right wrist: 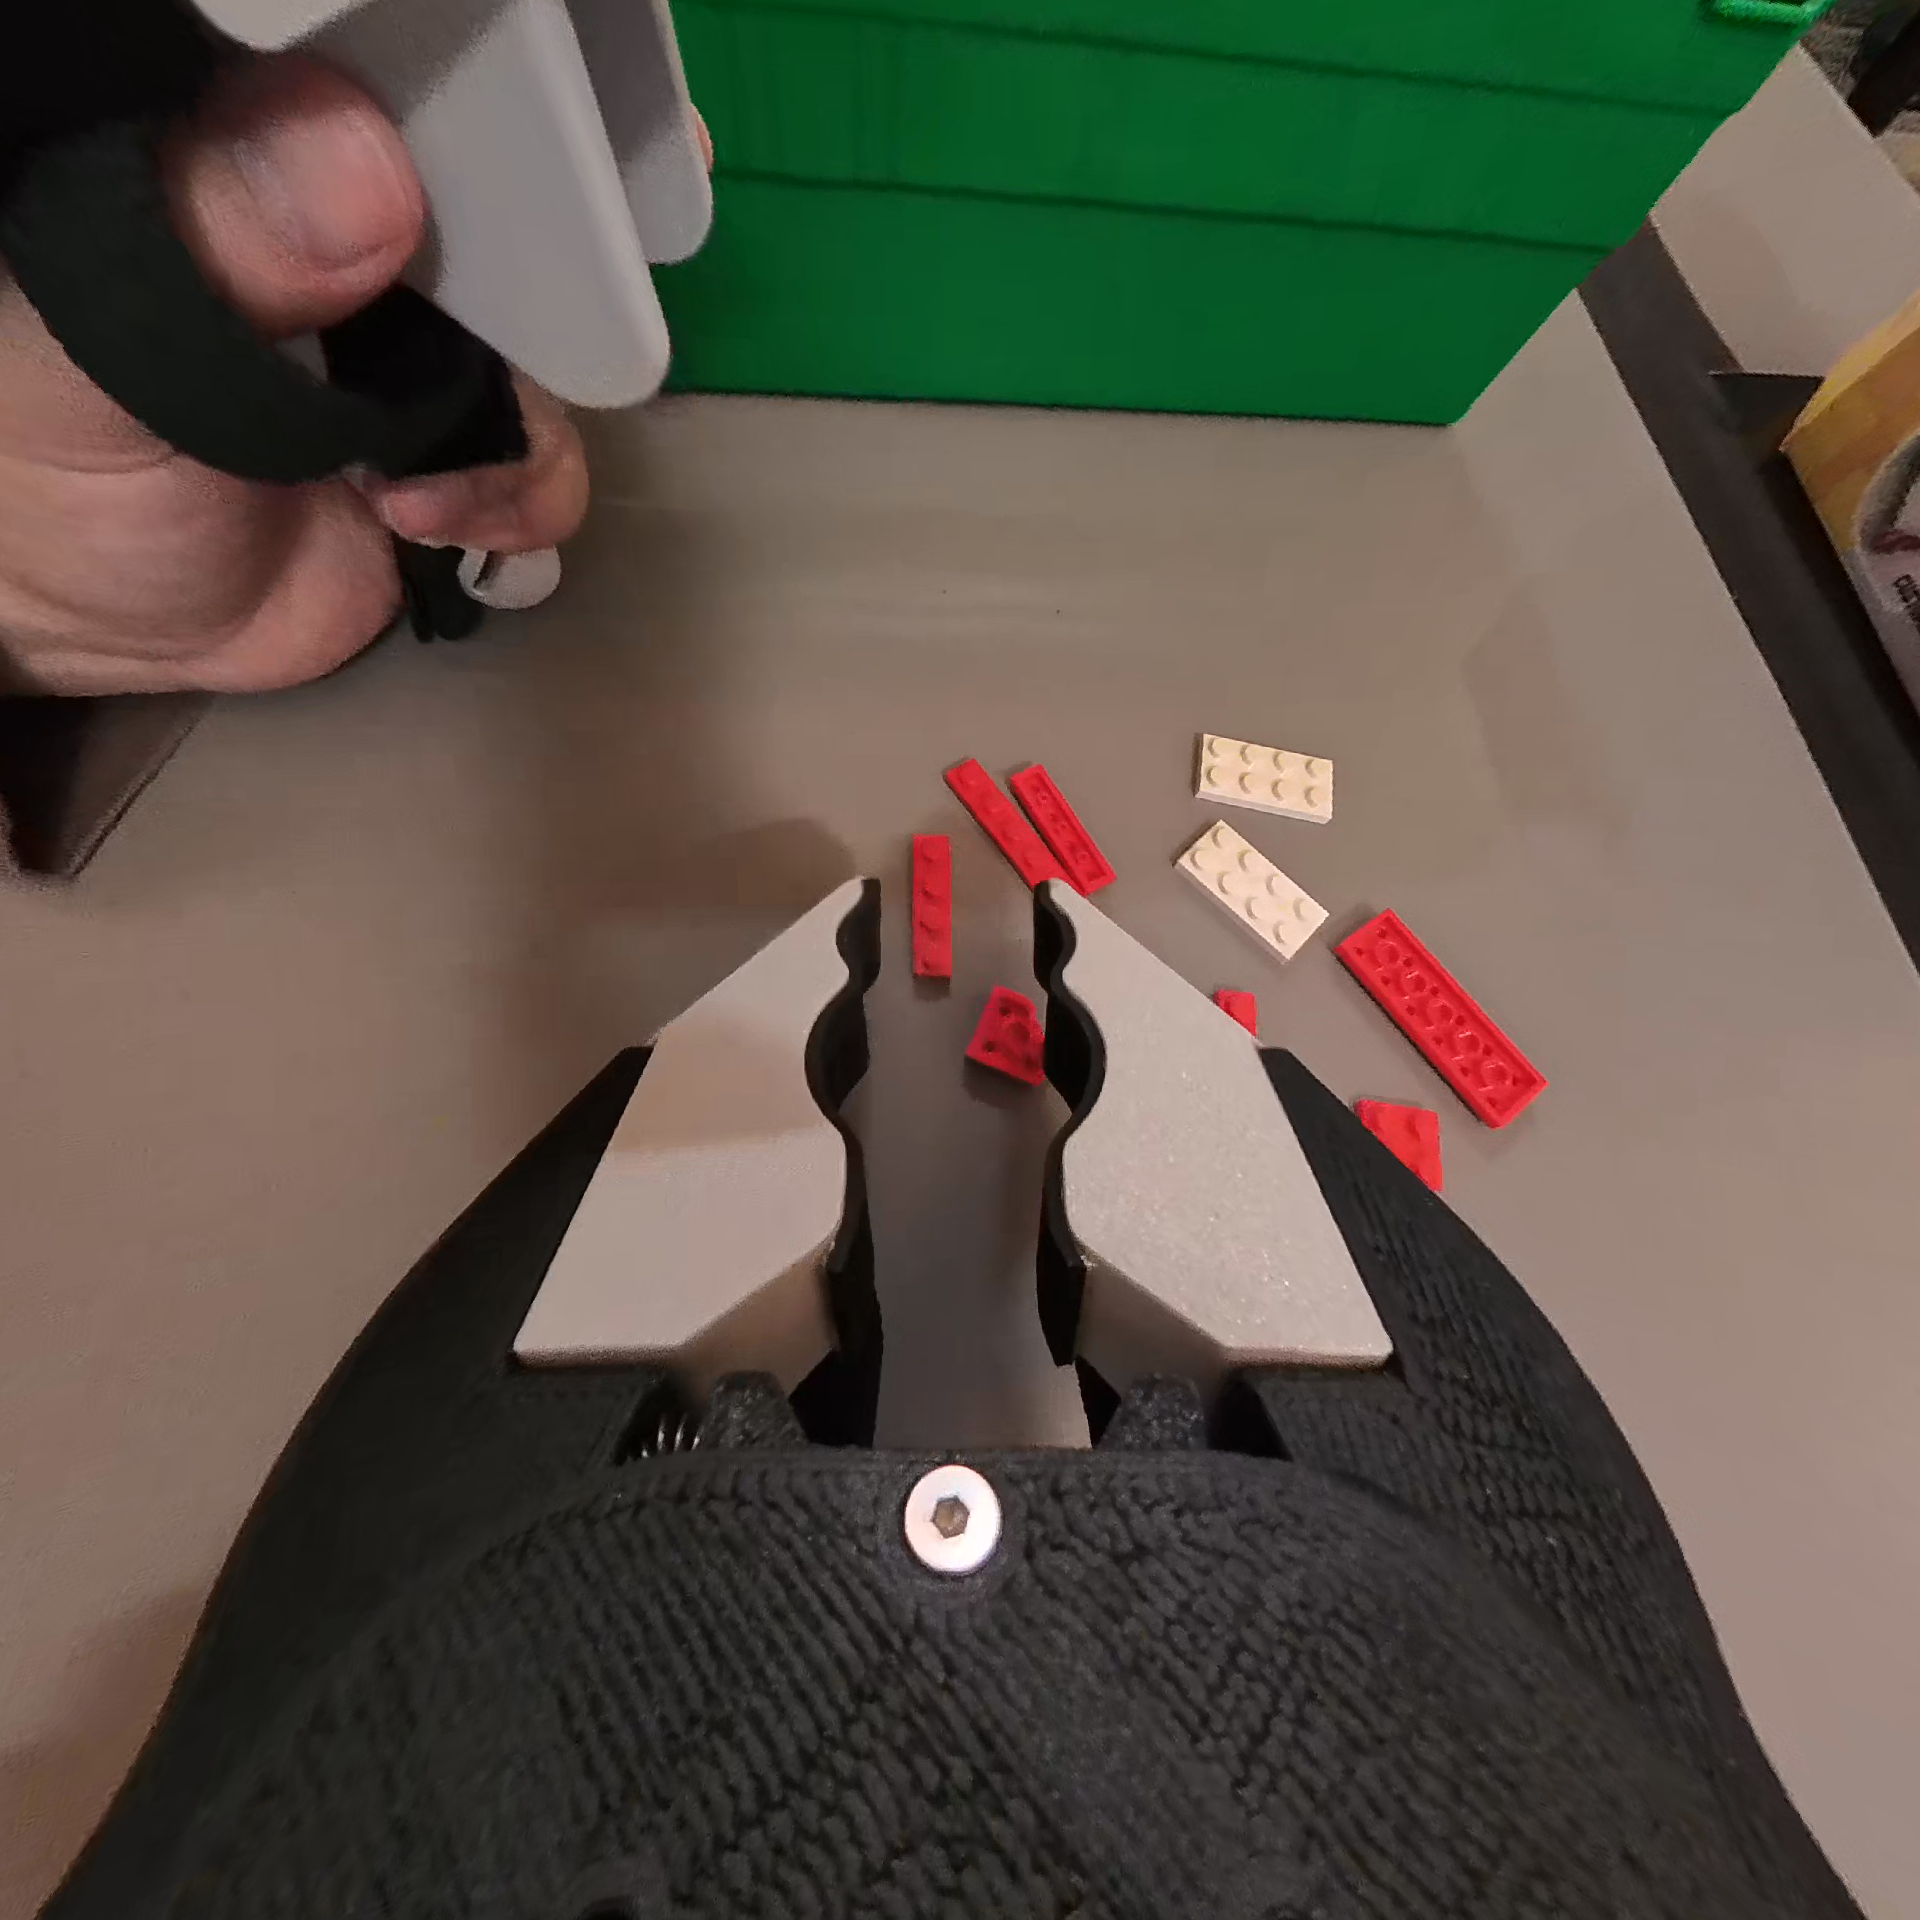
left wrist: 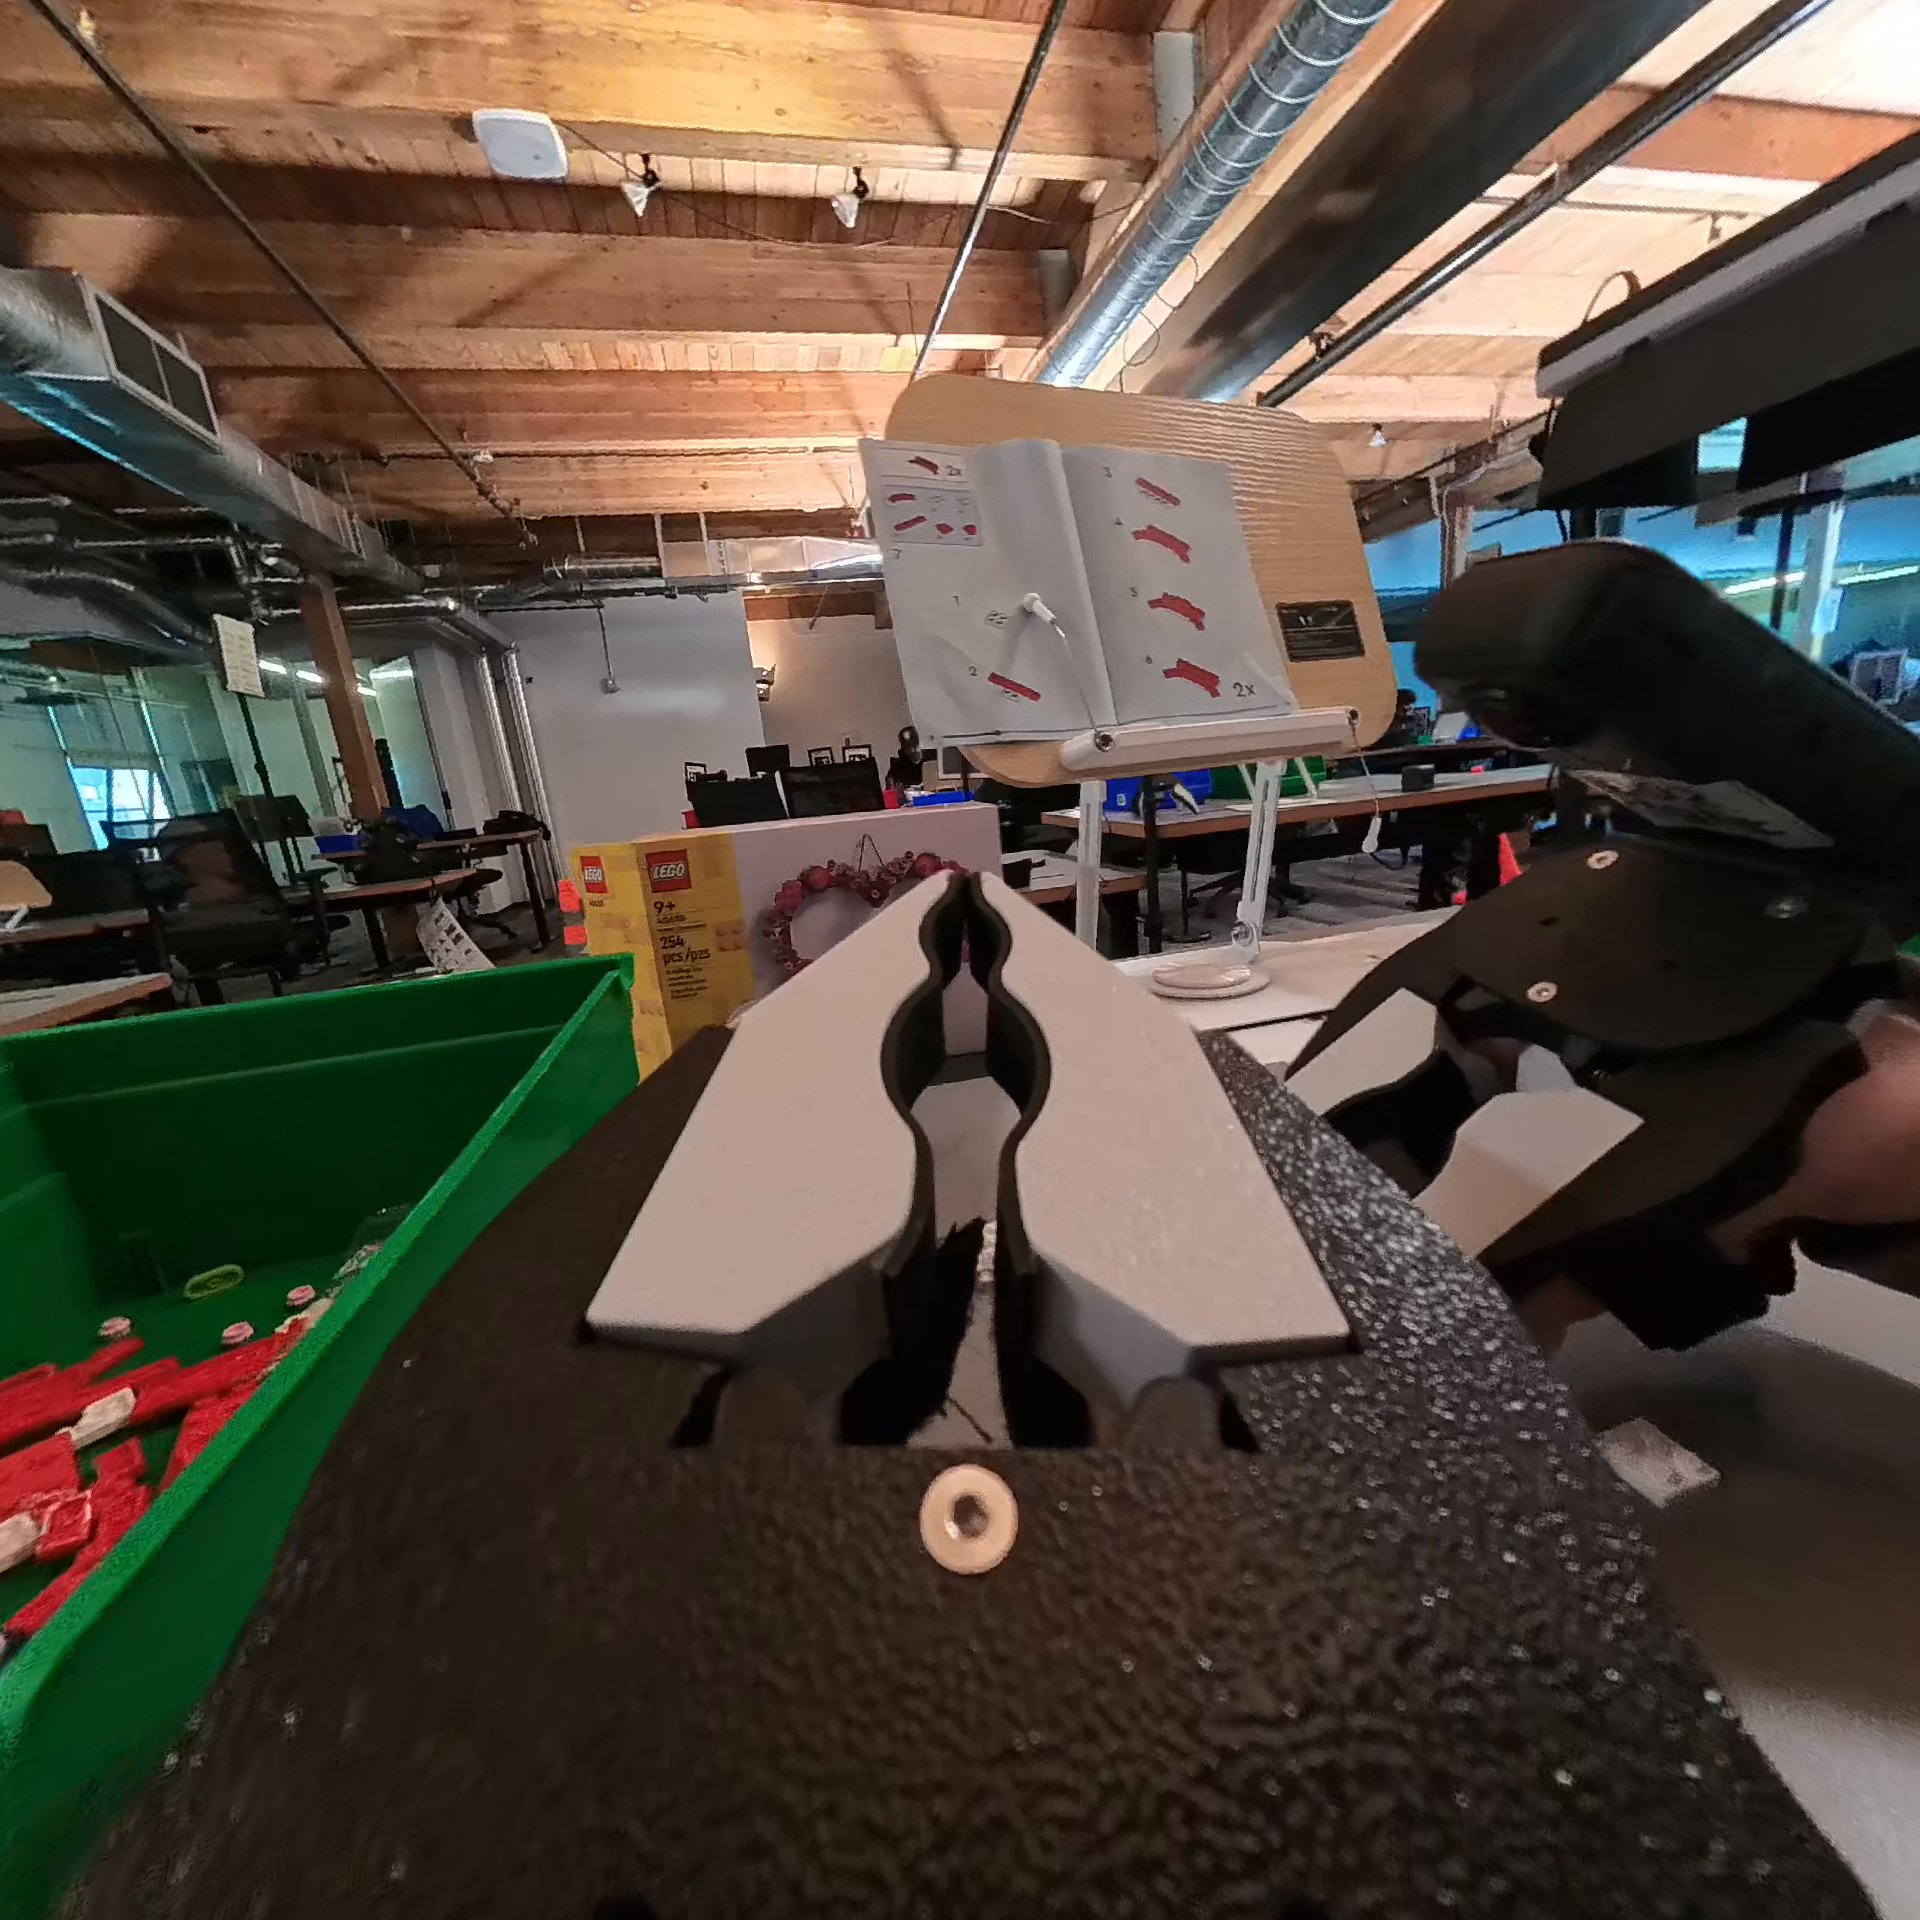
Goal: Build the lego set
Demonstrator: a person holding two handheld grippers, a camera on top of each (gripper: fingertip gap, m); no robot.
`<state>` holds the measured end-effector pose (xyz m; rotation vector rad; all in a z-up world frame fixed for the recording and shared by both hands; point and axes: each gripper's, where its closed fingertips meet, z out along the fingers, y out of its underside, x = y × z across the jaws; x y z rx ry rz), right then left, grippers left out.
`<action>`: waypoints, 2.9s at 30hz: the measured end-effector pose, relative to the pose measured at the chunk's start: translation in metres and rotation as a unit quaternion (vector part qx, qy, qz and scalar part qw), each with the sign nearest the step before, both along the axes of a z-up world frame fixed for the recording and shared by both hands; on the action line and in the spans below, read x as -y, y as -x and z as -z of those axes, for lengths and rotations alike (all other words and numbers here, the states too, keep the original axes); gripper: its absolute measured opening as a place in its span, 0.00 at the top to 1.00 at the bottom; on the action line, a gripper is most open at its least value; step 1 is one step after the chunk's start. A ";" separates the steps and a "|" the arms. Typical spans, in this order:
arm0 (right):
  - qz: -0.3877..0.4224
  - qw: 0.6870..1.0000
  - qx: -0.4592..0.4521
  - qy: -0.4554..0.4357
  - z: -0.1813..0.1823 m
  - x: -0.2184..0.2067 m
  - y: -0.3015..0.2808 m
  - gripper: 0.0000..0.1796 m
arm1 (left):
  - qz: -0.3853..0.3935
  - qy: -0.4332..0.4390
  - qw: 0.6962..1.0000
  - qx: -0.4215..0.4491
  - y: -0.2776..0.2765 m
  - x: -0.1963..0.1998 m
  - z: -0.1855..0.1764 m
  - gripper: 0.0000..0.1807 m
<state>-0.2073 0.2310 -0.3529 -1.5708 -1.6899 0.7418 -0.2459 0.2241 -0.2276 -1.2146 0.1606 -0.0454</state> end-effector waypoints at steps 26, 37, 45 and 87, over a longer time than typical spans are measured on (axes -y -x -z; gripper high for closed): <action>-0.015 1.000 0.018 0.012 0.003 -0.018 0.000 0.87 | 0.008 0.004 1.000 -0.009 -0.005 -0.001 0.001 1.00; -0.028 0.998 0.034 0.050 0.017 -0.024 0.005 0.91 | 0.009 0.006 1.000 -0.016 -0.006 -0.002 0.002 1.00; -0.049 0.998 0.039 0.024 0.017 -0.017 0.007 0.97 | 0.010 0.006 1.000 -0.014 -0.005 -0.001 0.002 1.00; -0.015 0.999 0.037 -0.016 0.005 0.027 -0.111 0.97 | 0.348 0.289 0.871 -0.193 -0.115 0.034 0.095 0.85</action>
